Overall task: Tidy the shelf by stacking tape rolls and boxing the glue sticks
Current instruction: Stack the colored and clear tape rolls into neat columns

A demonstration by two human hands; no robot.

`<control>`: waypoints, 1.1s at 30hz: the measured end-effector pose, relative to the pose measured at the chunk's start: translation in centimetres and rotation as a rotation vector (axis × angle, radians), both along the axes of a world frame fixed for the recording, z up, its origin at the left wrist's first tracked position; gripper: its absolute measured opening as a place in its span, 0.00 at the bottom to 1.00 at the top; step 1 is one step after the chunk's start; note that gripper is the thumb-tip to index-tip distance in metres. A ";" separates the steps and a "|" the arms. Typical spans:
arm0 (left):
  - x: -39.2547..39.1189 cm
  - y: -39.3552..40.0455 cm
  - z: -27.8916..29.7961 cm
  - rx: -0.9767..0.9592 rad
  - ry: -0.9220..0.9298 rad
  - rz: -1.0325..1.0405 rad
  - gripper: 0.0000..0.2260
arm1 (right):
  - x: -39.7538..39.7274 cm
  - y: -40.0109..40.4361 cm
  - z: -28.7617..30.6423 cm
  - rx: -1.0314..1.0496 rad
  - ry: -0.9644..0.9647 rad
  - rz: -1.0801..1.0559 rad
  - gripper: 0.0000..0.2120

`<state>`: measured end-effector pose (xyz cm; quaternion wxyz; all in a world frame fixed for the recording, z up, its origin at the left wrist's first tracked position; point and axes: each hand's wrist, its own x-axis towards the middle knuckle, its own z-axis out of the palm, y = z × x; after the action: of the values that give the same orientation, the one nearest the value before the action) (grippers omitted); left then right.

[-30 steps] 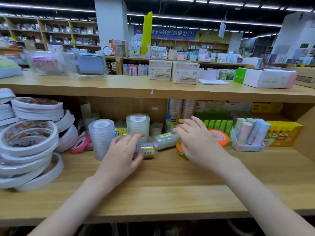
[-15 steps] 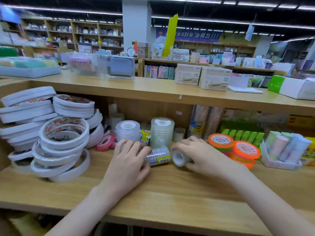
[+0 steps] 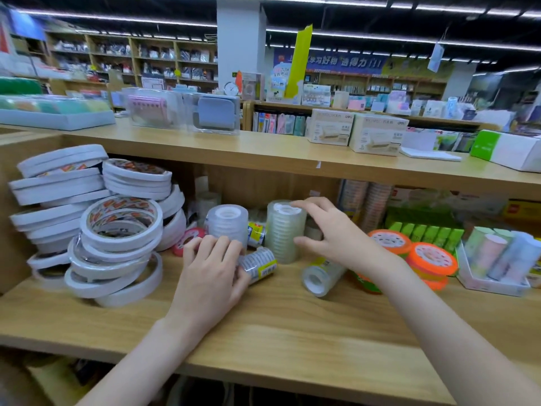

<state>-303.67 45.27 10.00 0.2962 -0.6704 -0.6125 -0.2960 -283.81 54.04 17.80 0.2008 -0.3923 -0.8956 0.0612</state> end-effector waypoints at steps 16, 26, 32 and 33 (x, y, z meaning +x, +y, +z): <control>0.2 0.3 -0.3 0.020 -0.046 -0.104 0.10 | 0.8 -0.2 0.4 0.010 -0.101 -0.124 0.21; 0.2 0.1 -0.3 -0.008 -0.068 -0.114 0.10 | 3.4 -0.4 0.7 0.033 -0.181 -0.330 0.22; 0.1 0.0 -0.3 -0.055 -0.096 -0.143 0.10 | 3.5 -0.9 0.5 0.191 -0.285 -0.381 0.23; 0.1 -0.1 -0.3 -0.063 -0.102 -0.159 0.10 | 3.5 -1.3 0.5 0.239 -0.238 -0.329 0.22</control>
<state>-303.62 45.19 9.68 0.2188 -0.7101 -0.5806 -0.3328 -280.29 52.73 18.33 0.1460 -0.5107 -0.8379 -0.1256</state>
